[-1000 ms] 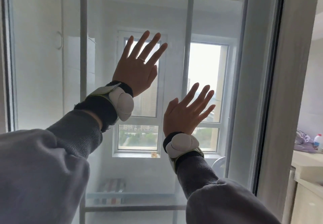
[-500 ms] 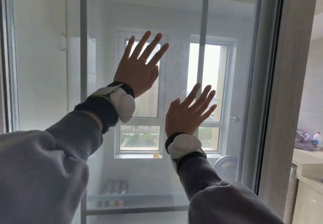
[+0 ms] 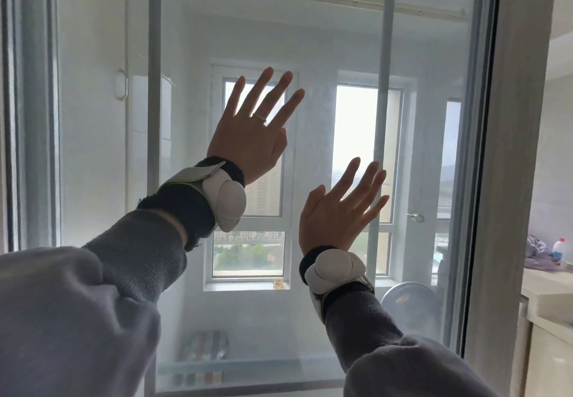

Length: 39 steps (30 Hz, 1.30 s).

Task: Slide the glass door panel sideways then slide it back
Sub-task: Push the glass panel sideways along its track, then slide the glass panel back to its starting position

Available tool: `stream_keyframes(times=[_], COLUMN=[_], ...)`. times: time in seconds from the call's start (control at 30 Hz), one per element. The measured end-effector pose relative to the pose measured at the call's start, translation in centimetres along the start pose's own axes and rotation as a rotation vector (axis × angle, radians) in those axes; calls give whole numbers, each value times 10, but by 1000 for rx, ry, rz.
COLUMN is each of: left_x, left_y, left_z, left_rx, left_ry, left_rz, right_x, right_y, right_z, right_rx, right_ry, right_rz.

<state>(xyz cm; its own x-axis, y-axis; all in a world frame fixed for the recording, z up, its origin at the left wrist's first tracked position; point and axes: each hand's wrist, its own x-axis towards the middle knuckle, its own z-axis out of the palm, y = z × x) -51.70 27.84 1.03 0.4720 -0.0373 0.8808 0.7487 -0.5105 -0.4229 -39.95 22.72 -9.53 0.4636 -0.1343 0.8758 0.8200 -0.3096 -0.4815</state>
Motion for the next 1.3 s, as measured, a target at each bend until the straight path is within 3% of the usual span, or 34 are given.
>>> stream_keyframes(times=[1.3], left_x=[7], left_y=[16], left_z=[1], left_rx=[-74], left_ry=[-27], left_rz=[6], right_x=[10], right_y=[20], right_z=[6], right_rx=[68], right_ry=[94], right_rz=[-14])
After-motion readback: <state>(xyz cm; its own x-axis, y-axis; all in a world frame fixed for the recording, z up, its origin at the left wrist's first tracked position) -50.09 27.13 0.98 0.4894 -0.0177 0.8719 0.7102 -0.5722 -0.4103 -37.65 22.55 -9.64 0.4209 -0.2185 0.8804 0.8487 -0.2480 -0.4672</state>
